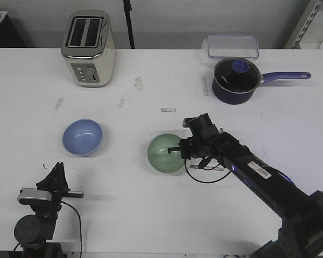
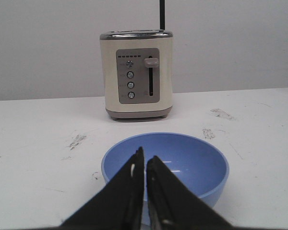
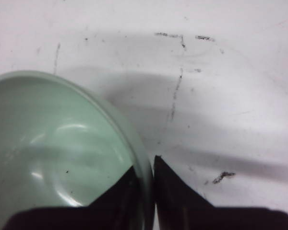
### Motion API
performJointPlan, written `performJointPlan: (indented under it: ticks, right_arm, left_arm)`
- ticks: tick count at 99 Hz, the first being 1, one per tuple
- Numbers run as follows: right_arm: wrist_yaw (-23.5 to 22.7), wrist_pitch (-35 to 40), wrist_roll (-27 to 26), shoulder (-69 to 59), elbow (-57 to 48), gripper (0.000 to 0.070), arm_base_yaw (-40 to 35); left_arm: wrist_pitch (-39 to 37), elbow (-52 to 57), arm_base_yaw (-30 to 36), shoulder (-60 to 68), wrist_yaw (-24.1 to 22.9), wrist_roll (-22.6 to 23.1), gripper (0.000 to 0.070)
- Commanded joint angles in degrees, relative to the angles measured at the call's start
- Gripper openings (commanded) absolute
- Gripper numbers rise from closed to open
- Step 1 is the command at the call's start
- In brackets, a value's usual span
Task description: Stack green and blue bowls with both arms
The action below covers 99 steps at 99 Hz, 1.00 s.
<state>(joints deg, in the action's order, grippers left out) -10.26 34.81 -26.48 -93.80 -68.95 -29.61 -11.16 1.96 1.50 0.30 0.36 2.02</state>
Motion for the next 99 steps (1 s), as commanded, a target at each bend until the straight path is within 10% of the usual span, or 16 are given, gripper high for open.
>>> performJointPlan:
  ticks: [1, 29, 60, 78, 99]
  right_arm:
    - [0.00, -0.74, -0.70, -1.20, -0.46, 0.0003, -0.44]
    - [0.00, -0.59, -0.72, -1.20, -0.46, 0.0033, -0.74]
    - [0.02, -1.36, -0.72, -1.20, -0.46, 0.0186, -0.79]
    - [0.04, -2.23, -0.70, -1.03, -0.46, 0.0441, -0.76]
    - [3.26, -2.69, 0.09, 3.30, -0.46, 0.0452, -0.66]
  left_arm:
    - [-0.87, -1.27, -0.09, -0.11, 0.24, 0.09, 0.0002]
    - [-0.87, -1.27, -0.09, -0.11, 0.24, 0.09, 0.0002]
    - [-0.87, -1.27, -0.09, -0.11, 0.24, 0.09, 0.0002]
    - [-0.87, -1.27, -0.09, -0.11, 0.24, 0.09, 0.0002]
    - [-0.87, -1.27, -0.09, -0.11, 0.24, 0.09, 0.0002]
